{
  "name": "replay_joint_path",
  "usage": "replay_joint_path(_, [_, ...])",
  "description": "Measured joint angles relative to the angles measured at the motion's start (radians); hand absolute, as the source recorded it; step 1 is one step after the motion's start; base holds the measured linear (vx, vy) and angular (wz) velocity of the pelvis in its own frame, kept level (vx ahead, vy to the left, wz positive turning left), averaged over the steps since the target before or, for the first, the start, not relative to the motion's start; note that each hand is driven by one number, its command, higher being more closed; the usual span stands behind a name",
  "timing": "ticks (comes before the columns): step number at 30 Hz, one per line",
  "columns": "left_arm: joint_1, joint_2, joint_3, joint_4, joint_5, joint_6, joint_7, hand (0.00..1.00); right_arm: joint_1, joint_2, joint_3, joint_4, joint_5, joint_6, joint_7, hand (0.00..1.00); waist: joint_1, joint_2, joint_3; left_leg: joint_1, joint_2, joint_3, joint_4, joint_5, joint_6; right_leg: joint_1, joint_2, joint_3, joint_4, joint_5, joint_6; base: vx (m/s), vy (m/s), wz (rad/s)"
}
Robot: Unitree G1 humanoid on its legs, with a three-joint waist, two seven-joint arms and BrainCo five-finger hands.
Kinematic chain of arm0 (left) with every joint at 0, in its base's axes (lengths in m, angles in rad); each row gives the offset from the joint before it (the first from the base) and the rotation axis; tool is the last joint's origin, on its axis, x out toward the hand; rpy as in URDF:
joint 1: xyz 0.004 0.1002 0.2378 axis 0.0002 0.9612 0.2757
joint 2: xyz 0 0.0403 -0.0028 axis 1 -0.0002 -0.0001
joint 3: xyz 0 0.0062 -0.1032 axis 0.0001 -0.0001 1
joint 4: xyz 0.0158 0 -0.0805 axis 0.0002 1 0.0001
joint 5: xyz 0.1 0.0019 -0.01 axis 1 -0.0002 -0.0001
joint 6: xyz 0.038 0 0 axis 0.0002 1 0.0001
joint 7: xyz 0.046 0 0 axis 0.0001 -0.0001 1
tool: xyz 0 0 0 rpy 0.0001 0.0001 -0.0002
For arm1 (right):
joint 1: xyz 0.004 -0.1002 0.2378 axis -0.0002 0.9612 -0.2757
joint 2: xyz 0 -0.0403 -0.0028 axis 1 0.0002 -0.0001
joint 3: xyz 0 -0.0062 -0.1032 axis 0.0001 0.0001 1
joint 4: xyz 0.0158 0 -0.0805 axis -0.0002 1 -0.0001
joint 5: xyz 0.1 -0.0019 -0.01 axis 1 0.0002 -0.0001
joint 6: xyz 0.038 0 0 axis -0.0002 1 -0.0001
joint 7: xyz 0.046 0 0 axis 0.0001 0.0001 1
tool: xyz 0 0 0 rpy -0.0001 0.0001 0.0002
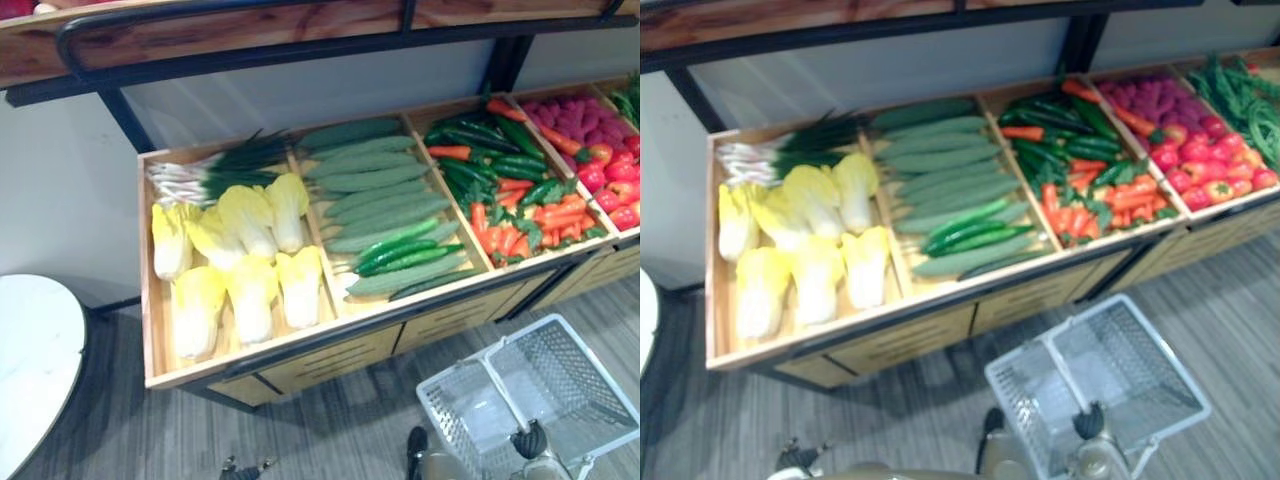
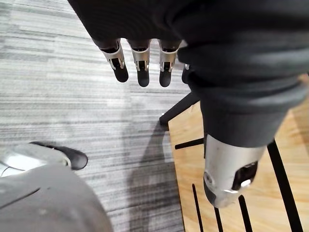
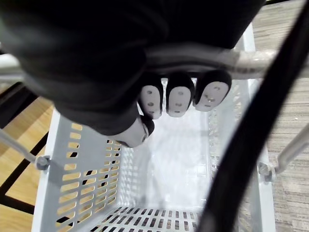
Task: Pick vegetable in the basket
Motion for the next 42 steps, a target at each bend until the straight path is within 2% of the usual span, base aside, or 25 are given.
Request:
replay_joint_path(1, [-0.003,-0.003,0.005,0.000,-0.001,0.000,0.000,0.00,0.001,0.000,-0.004,0.015,0.002,-0.003,-0.001,1.00,-0.004,-0.009,0.004,-0.025,0.008,-0.001,0.037,0.023,-0.006,0.023,0.003,-0.025,-0.016,-0.006,-0.009,0.14,-0.250,0.49])
replay_joint_path(5, [-0.009,-0.004,0.013,-0.001,-0.002,-0.007,-0.001,0.00,0.013,-0.002,-0.040,0.058,0.036,-0.007,-0.005,1.00,-0.009,-0.008,0.000,-0.070,0.031,0.023,0.079,0.094,-0.023,0.080,0.007,-0.096,-0.070,-0.016,-0.025,0.08,-0.193,0.51])
replay_joint_path(8, [-0.016,-0.002,0.013,-0.001,-0.003,-0.007,-0.001,0.00,0.016,0.000,-0.094,0.103,0.073,-0.008,-0.006,1.00,-0.017,-0.016,0.005,-0.075,0.039,0.115,0.056,0.144,-0.023,0.114,-0.018,-0.142,-0.102,-0.017,-0.027,0.02,-0.063,0.63])
replay_joint_path(9, [-0.020,-0.006,0.012,-0.001,-0.003,-0.007,0.000,0.00,0.020,-0.001,-0.137,0.123,0.095,-0.004,-0.010,1.00,-0.021,-0.014,0.003,-0.074,0.035,0.175,0.032,0.160,-0.017,0.126,-0.034,-0.167,-0.113,-0.017,-0.026,-0.01,-0.002,0.55])
replay_joint_path(11, [-0.021,-0.014,0.013,-0.002,-0.003,-0.008,0.005,0.00,0.018,-0.005,-0.175,0.147,0.112,0.000,-0.014,1.00,-0.022,0.002,-0.007,-0.066,0.033,0.223,-0.017,0.169,-0.021,0.126,-0.036,-0.186,-0.125,-0.009,-0.016,-0.02,0.023,0.40])
replay_joint_path(15, [-0.026,-0.017,0.016,-0.011,-0.002,-0.008,0.016,0.00,0.012,0.000,-0.190,0.194,0.120,-0.003,-0.018,1.00,-0.022,0.024,-0.021,-0.031,0.032,0.265,-0.138,0.167,-0.023,0.128,-0.009,-0.195,-0.191,0.043,-0.009,-0.04,0.049,0.07])
replay_joint_path(19, [-0.033,-0.020,0.079,-0.091,-0.002,-0.009,0.085,0.00,0.008,0.005,-0.241,0.267,0.141,-0.004,-0.023,1.00,-0.024,0.021,-0.022,-0.014,0.025,0.283,-0.180,0.113,-0.004,0.146,-0.001,-0.203,-0.241,0.097,0.002,-0.08,0.100,0.05])
replay_joint_path(20, [-0.033,-0.020,0.100,-0.146,-0.002,-0.010,0.105,0.00,0.007,0.007,-0.255,0.283,0.148,0.000,-0.025,1.00,-0.024,0.020,-0.026,-0.015,0.021,0.289,-0.181,0.092,0.000,0.149,-0.001,-0.203,-0.259,0.114,0.006,-0.08,0.107,0.03])
replay_joint_path(23, [-0.002,-0.023,0.123,-0.320,0.000,-0.013,0.167,0.00,0.010,0.022,-0.259,0.293,0.157,0.001,-0.037,1.00,-0.021,0.005,-0.031,-0.019,-0.007,0.306,-0.176,0.084,0.013,0.153,-0.021,-0.184,-0.291,0.151,0.019,-0.09,0.068,-0.14])
replay_joint_path(26, [0.007,-0.061,0.121,-0.515,0.047,-0.030,0.235,0.00,0.031,0.022,-0.254,0.293,0.166,0.001,-0.049,1.00,-0.023,0.012,-0.036,-0.022,-0.026,0.303,-0.162,0.067,0.026,0.154,-0.042,-0.176,-0.291,0.157,0.029,-0.07,0.068,-0.06])
replay_joint_path(29, [0.005,-0.089,0.095,-0.689,0.123,-0.043,0.292,0.00,0.043,0.034,-0.247,0.293,0.178,0.001,-0.052,1.00,-0.025,0.009,-0.045,-0.033,-0.031,0.301,-0.162,0.066,0.025,0.146,-0.046,-0.175,-0.291,0.157,0.029,-0.03,0.030,0.04])
replay_joint_path(30, [0.004,-0.094,0.090,-0.720,0.133,-0.044,0.302,0.00,0.045,0.037,-0.245,0.293,0.178,0.001,-0.053,1.00,-0.025,0.015,-0.051,-0.033,-0.030,0.301,-0.162,0.067,0.025,0.145,-0.044,-0.174,-0.291,0.157,0.029,0.00,0.000,0.00])
replay_joint_path(31, [0.003,-0.102,0.080,-0.771,0.145,-0.046,0.323,0.00,0.049,0.040,-0.236,0.294,0.178,0.001,-0.053,1.00,-0.025,0.005,-0.051,-0.033,-0.028,0.303,-0.164,0.067,0.025,0.143,-0.042,-0.173,-0.291,0.156,0.029,0.00,0.000,0.00])
replay_joint_path(32, [0.002,-0.101,0.070,-0.795,0.168,-0.048,0.331,0.00,0.052,0.040,-0.228,0.294,0.179,0.001,-0.053,1.00,-0.026,0.013,-0.058,-0.032,-0.026,0.304,-0.164,0.068,0.022,0.144,-0.042,-0.172,-0.291,0.156,0.029,0.04,0.015,-0.05])
replay_joint_path(38, [-0.035,-0.098,0.063,-0.852,0.216,-0.048,0.384,0.00,0.050,0.038,-0.177,0.295,0.177,0.000,-0.053,1.00,-0.036,0.004,-0.070,-0.016,-0.024,0.317,-0.166,0.072,0.022,0.149,-0.031,-0.156,-0.291,0.161,0.026,0.03,0.018,-0.06])
replay_joint_path(42, [-0.044,-0.084,0.064,-0.857,0.254,-0.041,0.400,0.00,0.046,0.042,-0.148,0.295,0.177,-0.002,-0.051,1.00,-0.046,-0.017,-0.081,-0.015,-0.024,0.331,-0.165,0.068,0.023,0.146,-0.030,-0.147,-0.291,0.161,0.026,0.01,0.019,-0.07])
